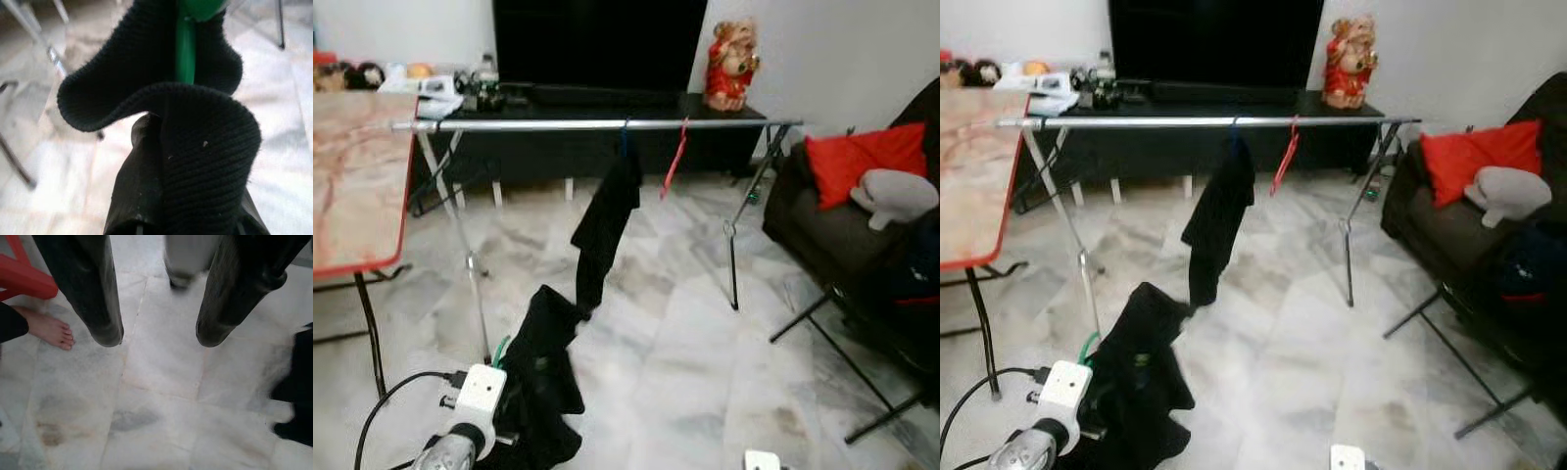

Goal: Hang hanger

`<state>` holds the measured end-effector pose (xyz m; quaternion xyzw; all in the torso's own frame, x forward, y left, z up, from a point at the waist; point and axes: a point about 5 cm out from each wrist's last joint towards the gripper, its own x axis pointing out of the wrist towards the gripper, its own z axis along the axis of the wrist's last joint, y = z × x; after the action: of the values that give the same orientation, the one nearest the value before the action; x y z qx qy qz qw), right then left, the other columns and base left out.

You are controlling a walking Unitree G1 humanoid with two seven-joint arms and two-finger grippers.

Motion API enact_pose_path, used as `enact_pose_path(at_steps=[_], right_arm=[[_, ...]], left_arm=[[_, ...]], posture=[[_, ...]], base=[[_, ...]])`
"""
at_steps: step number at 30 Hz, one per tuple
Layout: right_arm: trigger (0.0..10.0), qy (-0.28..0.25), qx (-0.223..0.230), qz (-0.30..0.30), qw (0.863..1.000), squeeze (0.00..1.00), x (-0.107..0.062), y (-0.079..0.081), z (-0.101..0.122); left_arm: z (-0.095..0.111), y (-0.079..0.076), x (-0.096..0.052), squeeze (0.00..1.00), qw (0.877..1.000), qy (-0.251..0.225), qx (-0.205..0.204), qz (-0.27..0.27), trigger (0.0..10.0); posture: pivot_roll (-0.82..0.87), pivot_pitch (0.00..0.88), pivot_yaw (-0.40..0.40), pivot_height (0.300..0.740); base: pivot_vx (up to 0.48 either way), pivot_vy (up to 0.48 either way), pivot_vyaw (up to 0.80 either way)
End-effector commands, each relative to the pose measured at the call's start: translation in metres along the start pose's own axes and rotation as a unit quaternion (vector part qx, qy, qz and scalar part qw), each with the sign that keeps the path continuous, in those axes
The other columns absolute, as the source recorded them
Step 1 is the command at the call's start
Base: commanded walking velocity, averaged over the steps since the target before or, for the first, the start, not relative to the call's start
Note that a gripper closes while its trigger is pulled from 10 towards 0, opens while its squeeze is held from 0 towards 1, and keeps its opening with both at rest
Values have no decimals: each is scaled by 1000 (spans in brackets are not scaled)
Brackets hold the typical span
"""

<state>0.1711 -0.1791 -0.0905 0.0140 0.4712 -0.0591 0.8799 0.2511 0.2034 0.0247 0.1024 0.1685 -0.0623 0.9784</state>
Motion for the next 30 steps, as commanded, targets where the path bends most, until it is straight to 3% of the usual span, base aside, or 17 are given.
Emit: enact_pose_path(at_steps=[1, 30], right_arm=[[10000, 13, 2, -18, 1000, 0, -1, -13, -7], [10000, 12, 3, -23, 1000, 0, -1, -13, -6]], left_arm=[[12, -10, 4, 0, 1000, -26, 1, -17, 10000], [12, -13, 5, 0, 999, -24, 4, -33, 10000]], posture=[[165, 0, -90, 740], [160, 0, -90, 740]], base=[[334, 0, 0], [358, 0, 0]])
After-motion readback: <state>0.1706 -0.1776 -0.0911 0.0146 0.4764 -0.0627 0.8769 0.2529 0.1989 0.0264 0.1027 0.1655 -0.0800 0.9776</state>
